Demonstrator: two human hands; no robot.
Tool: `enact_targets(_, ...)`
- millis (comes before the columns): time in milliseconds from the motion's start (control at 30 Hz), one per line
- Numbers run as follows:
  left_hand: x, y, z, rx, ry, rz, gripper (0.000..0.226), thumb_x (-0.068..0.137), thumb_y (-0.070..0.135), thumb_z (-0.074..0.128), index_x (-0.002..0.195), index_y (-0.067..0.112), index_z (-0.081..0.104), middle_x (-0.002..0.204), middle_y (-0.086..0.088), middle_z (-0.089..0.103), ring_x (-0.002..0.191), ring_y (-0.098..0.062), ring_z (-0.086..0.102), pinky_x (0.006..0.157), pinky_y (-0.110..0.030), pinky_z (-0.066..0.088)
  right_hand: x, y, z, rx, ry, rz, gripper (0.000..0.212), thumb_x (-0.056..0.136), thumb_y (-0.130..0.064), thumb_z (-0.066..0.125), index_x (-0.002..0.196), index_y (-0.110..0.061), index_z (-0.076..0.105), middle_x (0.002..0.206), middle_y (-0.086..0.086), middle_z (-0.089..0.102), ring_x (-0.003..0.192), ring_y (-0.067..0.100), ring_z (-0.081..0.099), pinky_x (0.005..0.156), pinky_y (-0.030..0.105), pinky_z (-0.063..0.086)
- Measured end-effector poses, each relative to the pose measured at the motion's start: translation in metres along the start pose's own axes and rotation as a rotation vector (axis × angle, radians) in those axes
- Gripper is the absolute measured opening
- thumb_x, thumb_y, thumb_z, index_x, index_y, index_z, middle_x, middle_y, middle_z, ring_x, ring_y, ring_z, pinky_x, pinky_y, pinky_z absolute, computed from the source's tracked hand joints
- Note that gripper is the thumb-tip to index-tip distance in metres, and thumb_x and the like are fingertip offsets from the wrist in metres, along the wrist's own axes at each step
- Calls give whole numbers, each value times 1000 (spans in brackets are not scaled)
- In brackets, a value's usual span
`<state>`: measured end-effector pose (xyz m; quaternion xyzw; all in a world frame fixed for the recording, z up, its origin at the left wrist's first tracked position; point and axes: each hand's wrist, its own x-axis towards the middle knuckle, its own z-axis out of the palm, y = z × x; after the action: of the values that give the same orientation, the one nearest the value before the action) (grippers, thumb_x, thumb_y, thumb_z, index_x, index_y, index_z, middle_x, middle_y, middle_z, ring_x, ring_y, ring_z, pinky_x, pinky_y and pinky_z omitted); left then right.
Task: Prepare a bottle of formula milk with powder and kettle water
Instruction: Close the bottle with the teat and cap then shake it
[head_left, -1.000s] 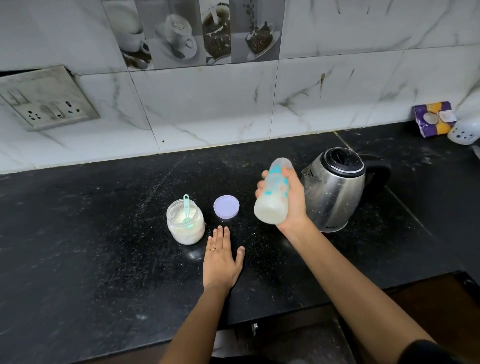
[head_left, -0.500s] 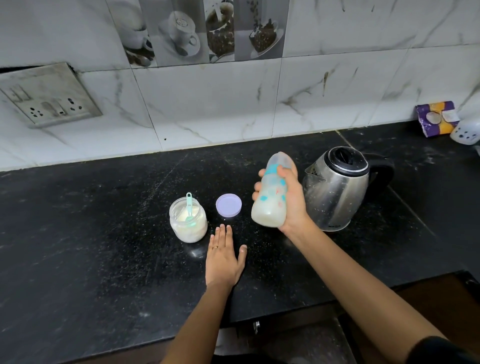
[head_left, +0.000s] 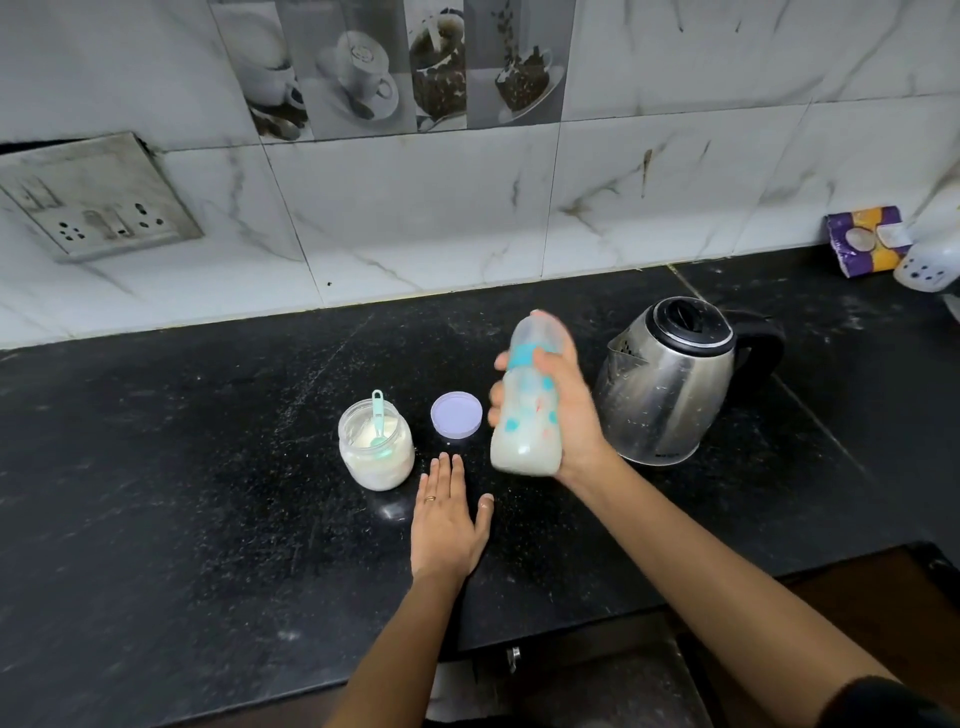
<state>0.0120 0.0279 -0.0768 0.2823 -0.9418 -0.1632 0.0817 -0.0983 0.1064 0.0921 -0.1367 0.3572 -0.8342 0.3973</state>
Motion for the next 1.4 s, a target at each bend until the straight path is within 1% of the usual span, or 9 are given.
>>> enact_targets(367, 1, -2, 3, 10, -5, 5, 76, 91, 56, 10, 151, 10, 9, 159, -8, 8, 147, -17, 0, 119, -29, -6, 4, -12, 0, 167, 64, -21, 66, 68, -23, 68, 125, -23, 36, 78, 8, 58, 51, 21, 52, 48, 28, 47)
enact_targets(500, 2, -3, 5, 22, -5, 8, 84, 84, 58, -1, 151, 10, 9, 159, -9, 9, 147, -17, 1, 117, -28, -8, -14, -4, 0, -50, -53, -36, 63, 71, -22, 67, 128, -26, 41, 86, 11, 57, 55, 24, 53, 51, 32, 49)
enact_targets(633, 2, -4, 5, 3, -15, -1, 84, 84, 59, 2, 151, 9, 12, 159, -9, 11, 147, -18, 2, 118, -29, -6, 2, -18, -4, 225, 126, -39, 53, 79, -26, 61, 125, -18, 35, 74, 6, 58, 50, 19, 53, 48, 27, 47)
enact_targets(767, 2, -4, 4, -1, -22, 5, 84, 84, 59, 2, 151, 9, 11, 159, -9, 11, 147, -18, 2, 118, -29, -6, -16, -5, -5, 20, 34, 39, 80, 66, -25, 73, 135, -16, 33, 80, 9, 58, 54, 23, 55, 49, 30, 49)
enact_targets(933, 2, -3, 2, -20, -18, 5, 84, 84, 59, 3, 151, 9, 13, 159, -8, 12, 147, -17, 3, 117, -27, -7, -5, -18, -4, 227, 136, -40, 42, 82, -23, 56, 120, -17, 39, 75, 7, 57, 50, 18, 52, 48, 26, 47)
enact_targets(1100, 1, -3, 2, 2, -28, 14, 84, 83, 58, 1, 152, 11, 8, 160, -8, 8, 147, -17, 0, 115, -26, -12, -23, -5, -1, -157, -99, 22, 66, 71, -24, 67, 132, -25, 40, 86, 13, 58, 62, 23, 58, 53, 33, 50)
enact_targets(1167, 2, -2, 0, 1, -24, 12, 82, 85, 58, 2, 151, 10, 9, 160, -8, 8, 147, -17, 0, 116, -26, -11, -12, -11, 1, -26, -23, 17, 80, 66, -27, 74, 136, -19, 36, 82, 11, 58, 57, 22, 57, 51, 31, 49)
enact_targets(1267, 5, -5, 0, -12, -20, 6, 72, 95, 54, 17, 151, 10, 10, 160, -8, 8, 147, -17, 1, 117, -28, -7, 3, -13, 2, 216, 107, 40, 66, 73, -26, 67, 131, -17, 36, 78, 7, 58, 51, 19, 54, 49, 28, 48)
enact_targets(1400, 1, -3, 0, 6, -23, 16, 80, 87, 57, 3, 152, 10, 8, 160, -8, 7, 147, -17, 0, 116, -26, -11, -19, 0, -1, -111, -74, 26, 65, 71, -25, 66, 131, -30, 42, 89, 11, 59, 61, 24, 56, 53, 33, 49)
